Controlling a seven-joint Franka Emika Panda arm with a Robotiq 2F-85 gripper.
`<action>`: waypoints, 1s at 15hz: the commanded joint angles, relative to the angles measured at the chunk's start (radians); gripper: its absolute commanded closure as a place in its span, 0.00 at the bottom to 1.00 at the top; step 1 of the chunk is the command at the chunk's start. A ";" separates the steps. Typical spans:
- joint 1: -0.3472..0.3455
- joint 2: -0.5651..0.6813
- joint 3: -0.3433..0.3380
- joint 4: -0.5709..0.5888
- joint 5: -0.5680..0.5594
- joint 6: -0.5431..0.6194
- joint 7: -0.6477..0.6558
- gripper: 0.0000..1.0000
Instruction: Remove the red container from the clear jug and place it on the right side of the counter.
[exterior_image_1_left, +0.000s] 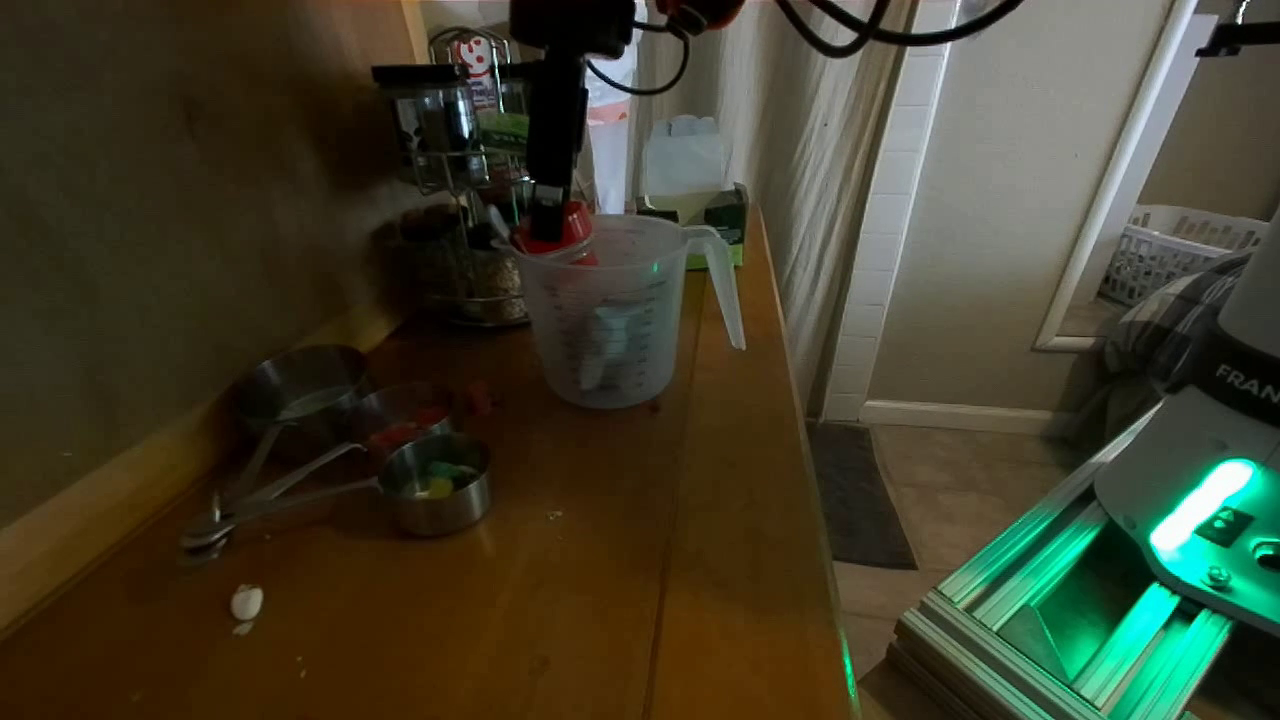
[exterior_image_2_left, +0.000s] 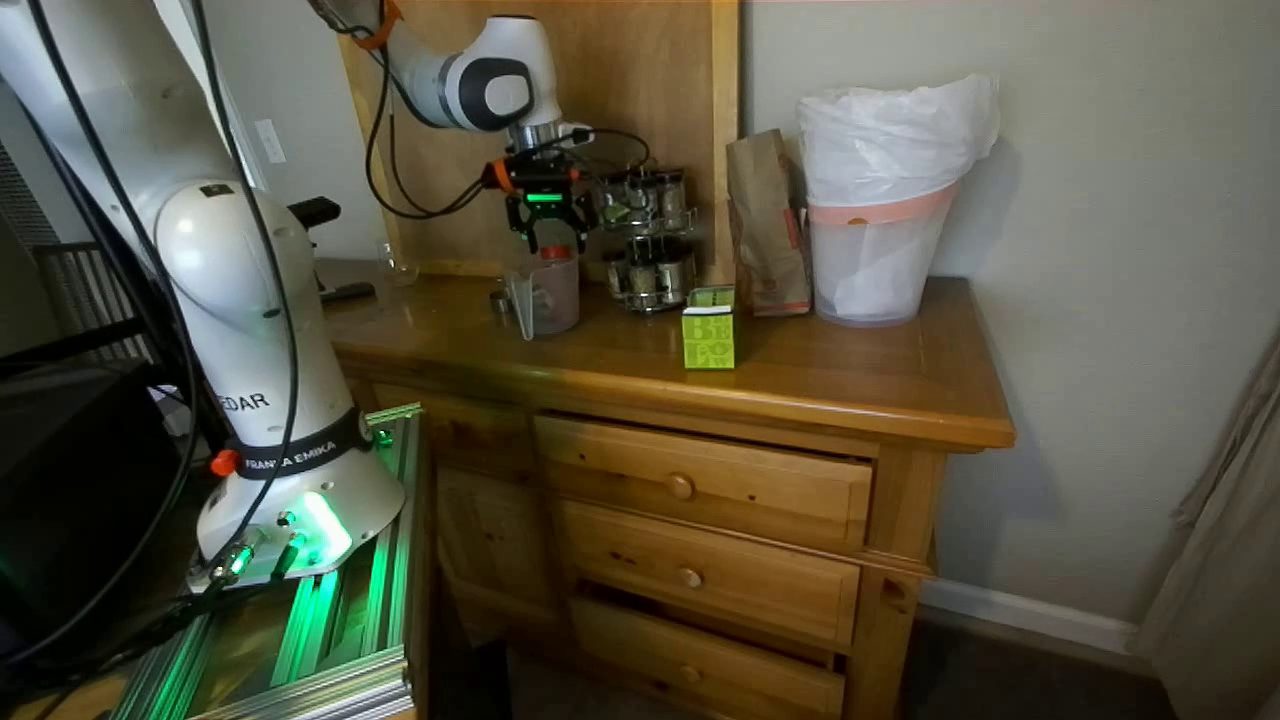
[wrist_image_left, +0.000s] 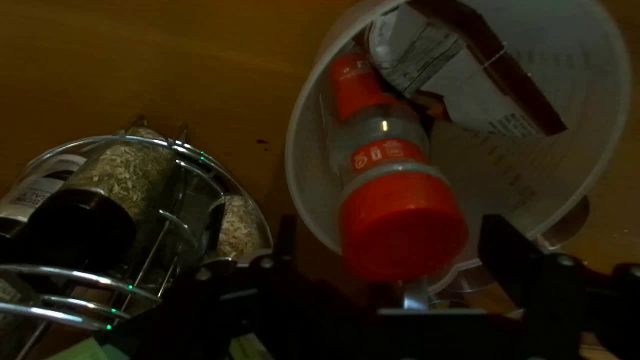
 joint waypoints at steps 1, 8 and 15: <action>-0.038 0.012 0.042 0.017 -0.020 -0.010 0.021 0.33; -0.051 -0.038 0.069 0.001 -0.039 -0.005 0.039 0.78; -0.046 -0.077 0.078 -0.009 -0.048 -0.021 0.052 0.54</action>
